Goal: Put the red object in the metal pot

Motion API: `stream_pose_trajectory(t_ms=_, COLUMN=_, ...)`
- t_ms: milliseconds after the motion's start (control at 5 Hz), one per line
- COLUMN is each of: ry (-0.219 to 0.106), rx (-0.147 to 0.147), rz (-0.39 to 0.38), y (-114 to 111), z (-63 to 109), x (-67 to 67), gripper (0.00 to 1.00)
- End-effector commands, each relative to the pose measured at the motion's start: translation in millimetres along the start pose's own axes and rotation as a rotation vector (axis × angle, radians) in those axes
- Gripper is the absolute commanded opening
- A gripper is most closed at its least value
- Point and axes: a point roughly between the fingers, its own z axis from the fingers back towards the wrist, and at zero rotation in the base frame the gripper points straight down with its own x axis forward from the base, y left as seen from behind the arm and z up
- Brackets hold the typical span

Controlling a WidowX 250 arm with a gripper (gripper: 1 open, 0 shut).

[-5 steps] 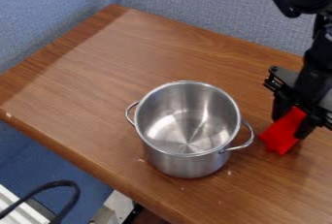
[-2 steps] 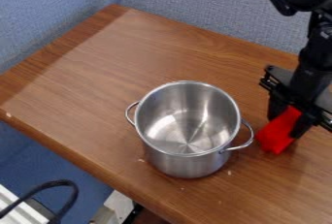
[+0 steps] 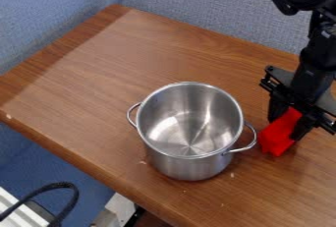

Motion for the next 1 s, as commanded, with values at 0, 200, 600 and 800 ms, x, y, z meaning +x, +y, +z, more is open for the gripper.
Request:
stream_pose_trajectory(t_ms=0, ry=0.055, rx=0.007, rz=0.005, y=10.1, z=-9.4, x=-8.2, gripper=0.00)
stream_pose_trajectory(t_ms=200, ry=0.061, rx=0.004, rz=0.002, y=11.1, z=-8.4, x=-8.8, gripper=0.00)
stream_pose_trajectory(t_ms=600, ry=0.075, rx=-0.003, rz=-0.004, y=13.2, z=-6.1, x=-10.3, gripper=0.00)
stream_pose_trajectory(t_ms=800, ry=0.082, rx=-0.007, rz=-0.008, y=14.0, z=-4.3, x=-11.0, gripper=0.00)
